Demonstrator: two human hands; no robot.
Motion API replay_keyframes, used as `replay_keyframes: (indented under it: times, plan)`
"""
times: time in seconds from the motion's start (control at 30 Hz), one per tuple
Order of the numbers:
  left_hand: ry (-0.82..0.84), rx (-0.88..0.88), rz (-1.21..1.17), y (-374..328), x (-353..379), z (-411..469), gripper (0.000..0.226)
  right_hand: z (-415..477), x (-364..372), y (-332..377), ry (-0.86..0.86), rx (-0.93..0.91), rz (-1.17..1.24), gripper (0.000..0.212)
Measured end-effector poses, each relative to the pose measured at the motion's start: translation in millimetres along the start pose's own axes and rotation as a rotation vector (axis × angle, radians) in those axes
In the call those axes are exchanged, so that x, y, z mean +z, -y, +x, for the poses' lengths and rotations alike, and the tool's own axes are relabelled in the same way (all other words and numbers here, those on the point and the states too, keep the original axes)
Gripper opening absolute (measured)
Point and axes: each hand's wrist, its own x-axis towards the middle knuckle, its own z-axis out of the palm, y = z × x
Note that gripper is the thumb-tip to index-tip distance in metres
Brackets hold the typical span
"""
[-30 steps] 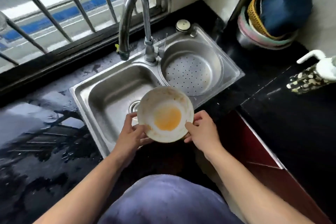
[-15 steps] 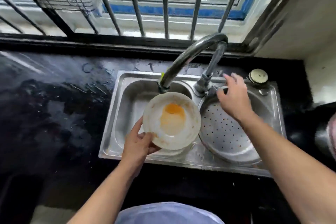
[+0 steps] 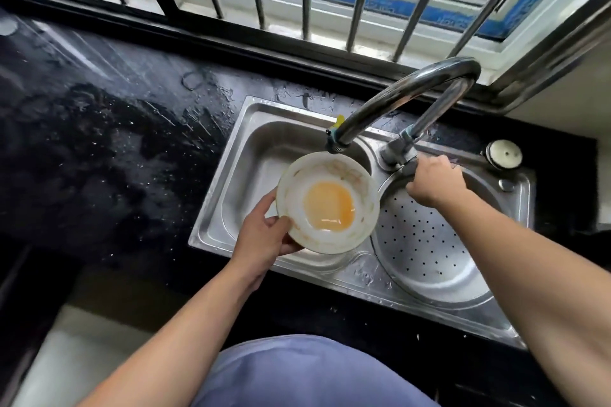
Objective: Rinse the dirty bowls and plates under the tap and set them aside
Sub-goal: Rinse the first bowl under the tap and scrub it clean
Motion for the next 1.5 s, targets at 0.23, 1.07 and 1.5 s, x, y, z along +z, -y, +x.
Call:
replay_keyframes:
  times: [0.23, 1.07, 1.5]
  plan:
    - [-0.002, 0.007, -0.042, -14, -8, 13, 0.074, -22, 11, 3, -0.059, -0.004, 0.091, 0.078]
    - [-0.077, 0.001, -0.095, -13, -18, 24, 0.068, -167, 26, 111, -0.024, -0.149, 0.83, 0.057]
    - [-0.059, -0.018, -0.07, -7, -20, 26, 0.067, -146, 18, 123, -0.092, -0.177, 0.556, 0.056]
